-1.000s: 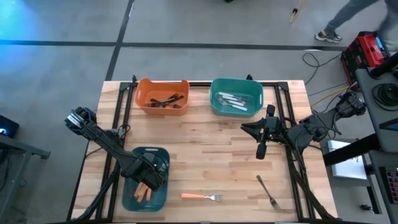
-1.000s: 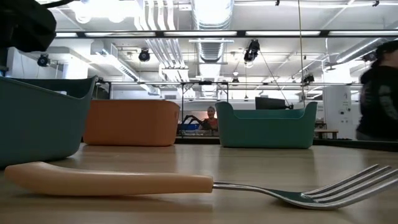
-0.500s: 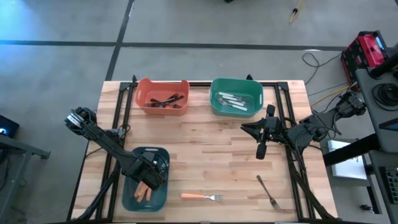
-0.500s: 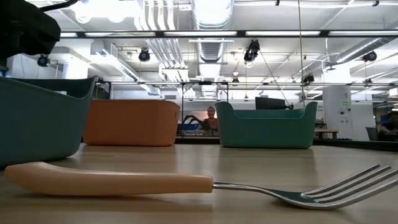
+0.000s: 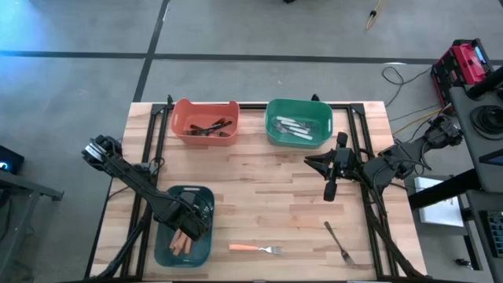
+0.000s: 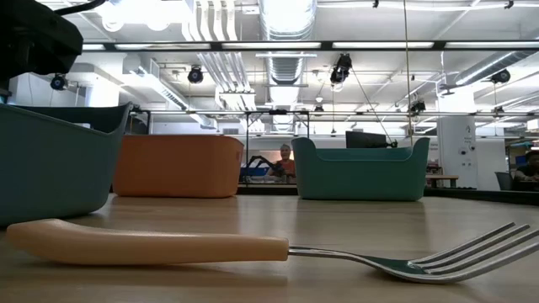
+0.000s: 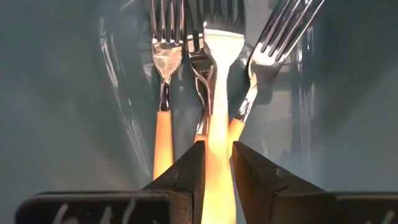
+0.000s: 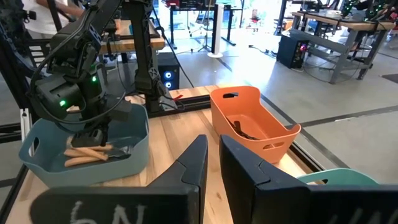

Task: Sort silverware by color (type)
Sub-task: Put the orange fork into the blue-green bin, then put the black fork into the orange bin

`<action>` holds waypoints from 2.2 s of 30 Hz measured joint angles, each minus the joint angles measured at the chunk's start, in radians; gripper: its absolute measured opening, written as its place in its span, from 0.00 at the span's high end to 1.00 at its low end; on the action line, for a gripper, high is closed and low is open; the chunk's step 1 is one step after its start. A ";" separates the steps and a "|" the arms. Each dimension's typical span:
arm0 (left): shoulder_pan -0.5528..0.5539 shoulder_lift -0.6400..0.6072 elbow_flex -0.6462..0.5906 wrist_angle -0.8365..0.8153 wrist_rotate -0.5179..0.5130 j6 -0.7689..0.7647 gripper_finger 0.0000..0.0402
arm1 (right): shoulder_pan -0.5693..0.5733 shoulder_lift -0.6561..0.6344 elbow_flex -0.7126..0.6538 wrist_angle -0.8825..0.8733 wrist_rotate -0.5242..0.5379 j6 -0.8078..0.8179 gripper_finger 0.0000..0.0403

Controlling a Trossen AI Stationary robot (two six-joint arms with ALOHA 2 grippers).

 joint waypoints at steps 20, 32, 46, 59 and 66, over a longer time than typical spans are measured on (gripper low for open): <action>0.000 0.000 0.004 0.011 0.069 0.019 0.81 | 0.000 0.000 0.000 0.000 0.000 0.055 0.92; -0.002 0.000 0.208 -0.160 0.056 0.143 0.62 | 0.001 0.000 0.014 0.000 -0.088 0.259 0.92; 0.056 -0.016 0.493 -0.279 -0.425 0.610 0.67 | 0.001 0.118 0.080 -0.001 -0.352 0.763 0.92; 0.120 -0.029 0.489 -0.050 -0.524 1.058 0.73 | 0.086 0.413 0.136 -0.092 -0.797 1.213 0.92; 0.138 -0.034 0.481 0.033 -0.532 1.191 0.77 | 0.113 0.545 0.307 -0.600 -0.882 1.318 0.92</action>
